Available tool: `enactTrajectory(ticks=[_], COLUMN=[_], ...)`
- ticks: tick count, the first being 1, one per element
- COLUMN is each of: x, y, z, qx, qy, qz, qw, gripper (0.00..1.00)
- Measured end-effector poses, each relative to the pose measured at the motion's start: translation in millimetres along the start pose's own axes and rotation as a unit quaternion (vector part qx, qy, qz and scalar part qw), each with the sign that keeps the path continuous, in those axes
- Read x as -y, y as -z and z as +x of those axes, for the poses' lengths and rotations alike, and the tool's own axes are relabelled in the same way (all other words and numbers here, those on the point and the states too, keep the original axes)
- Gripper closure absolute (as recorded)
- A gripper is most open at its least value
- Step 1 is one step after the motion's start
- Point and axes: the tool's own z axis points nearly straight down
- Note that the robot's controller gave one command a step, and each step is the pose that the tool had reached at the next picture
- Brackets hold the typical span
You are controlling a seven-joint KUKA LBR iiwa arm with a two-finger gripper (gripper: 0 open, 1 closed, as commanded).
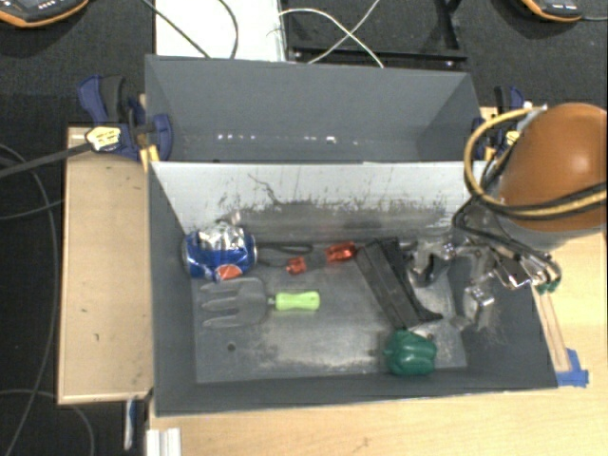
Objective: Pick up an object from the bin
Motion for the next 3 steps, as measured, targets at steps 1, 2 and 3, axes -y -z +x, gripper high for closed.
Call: enactTrajectory(ticks=[1, 2, 3], x=[1.9, 26.6, 33.6], y=[-35.8, -75.5, -24.2], z=[10.9, 25.9, -13.5], qx=[-0.0035, 0.0008, -0.0006], qy=[0.097, -0.063, 0.157], qz=[-0.001, 0.000, 0.000], qw=[0.9952, 0.9980, 0.9877], gripper=[0.00, 0.00, 0.00])
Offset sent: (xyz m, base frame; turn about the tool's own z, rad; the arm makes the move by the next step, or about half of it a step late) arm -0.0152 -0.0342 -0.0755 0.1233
